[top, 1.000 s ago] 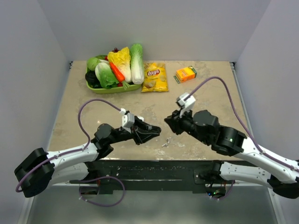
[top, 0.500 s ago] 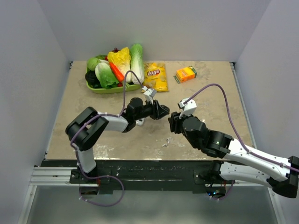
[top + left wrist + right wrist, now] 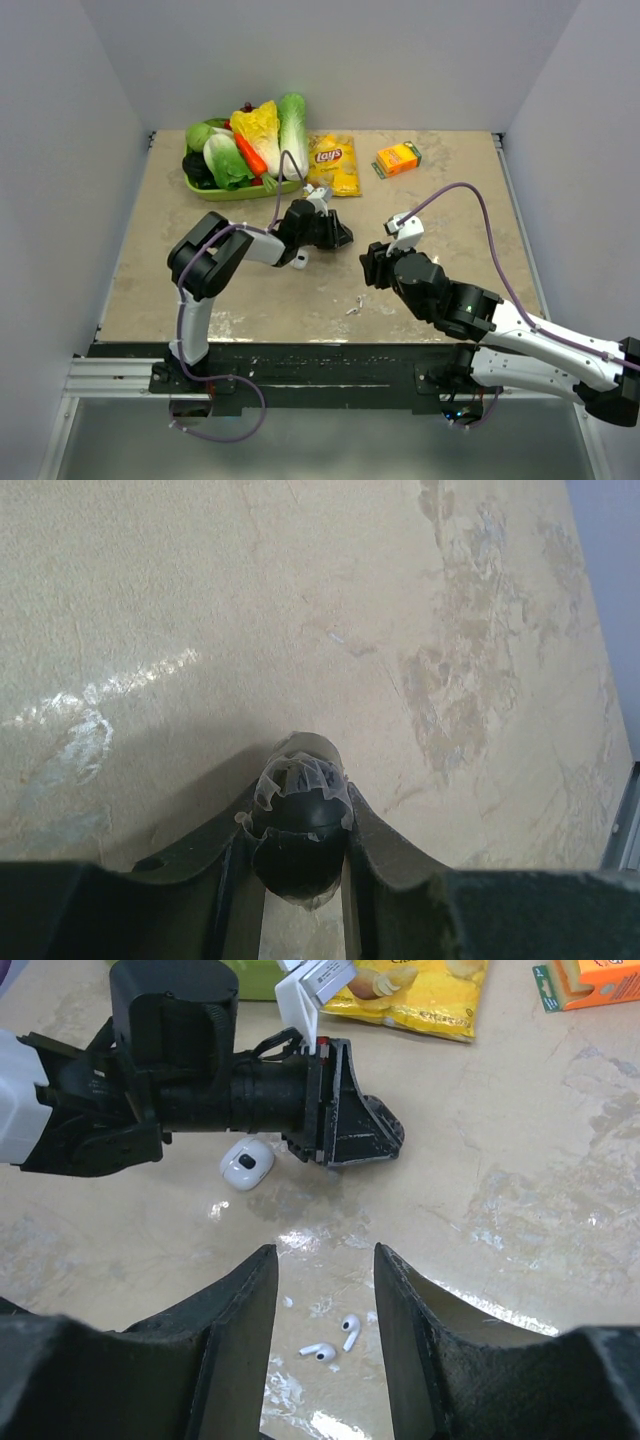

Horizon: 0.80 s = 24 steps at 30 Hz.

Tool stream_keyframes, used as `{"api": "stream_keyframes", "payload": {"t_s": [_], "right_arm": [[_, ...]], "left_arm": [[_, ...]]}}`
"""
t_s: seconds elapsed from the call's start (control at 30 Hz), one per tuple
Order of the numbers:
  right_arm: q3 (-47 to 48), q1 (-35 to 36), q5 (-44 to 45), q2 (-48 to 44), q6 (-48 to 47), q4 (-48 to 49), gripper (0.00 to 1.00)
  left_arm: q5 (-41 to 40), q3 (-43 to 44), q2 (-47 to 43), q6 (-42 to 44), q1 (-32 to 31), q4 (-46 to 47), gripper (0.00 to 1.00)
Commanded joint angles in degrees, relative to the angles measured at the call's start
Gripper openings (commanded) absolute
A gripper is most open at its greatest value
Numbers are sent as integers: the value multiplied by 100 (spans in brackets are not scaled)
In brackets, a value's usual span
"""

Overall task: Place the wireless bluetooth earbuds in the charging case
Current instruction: Place the charging case at the center of the board.

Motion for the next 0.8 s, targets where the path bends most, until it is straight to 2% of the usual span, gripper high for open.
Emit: {"api": "stream_keyframes", "payload": {"t_s": [0.0,0.17,0.33,0.4,0.43,0.47,0.67,0.77], "right_arm": [[102,-16,82,-52,75,137,48],[146,-16,179,-123,49,40,49],[119,-16,231,-184,66,-4,50],[111,-16,214,-193,75,-4,50],[102,-16,214,-193,84,13,50],[102,-16,214,-193,75,31,50],[-73,-8,187,-246,58,189,50],[-285,-16,187,-316,83,382,50]], "left_arm": [[-225,284,140,14,41,-531,27],[-400,92,26,14,85,-708,42],[-454,-514,-377,-145,305,-550,49],[-410,-664,-509,-145,401,-497,57],[-357,-726,-623,-145,428,-532,87],[-339,-770,-685,-127,445,-550,99],[-540,-1104,-1660,-83,490,-681,100],[-1128,-1262,-2363,-109,490,-1244,100]]}}
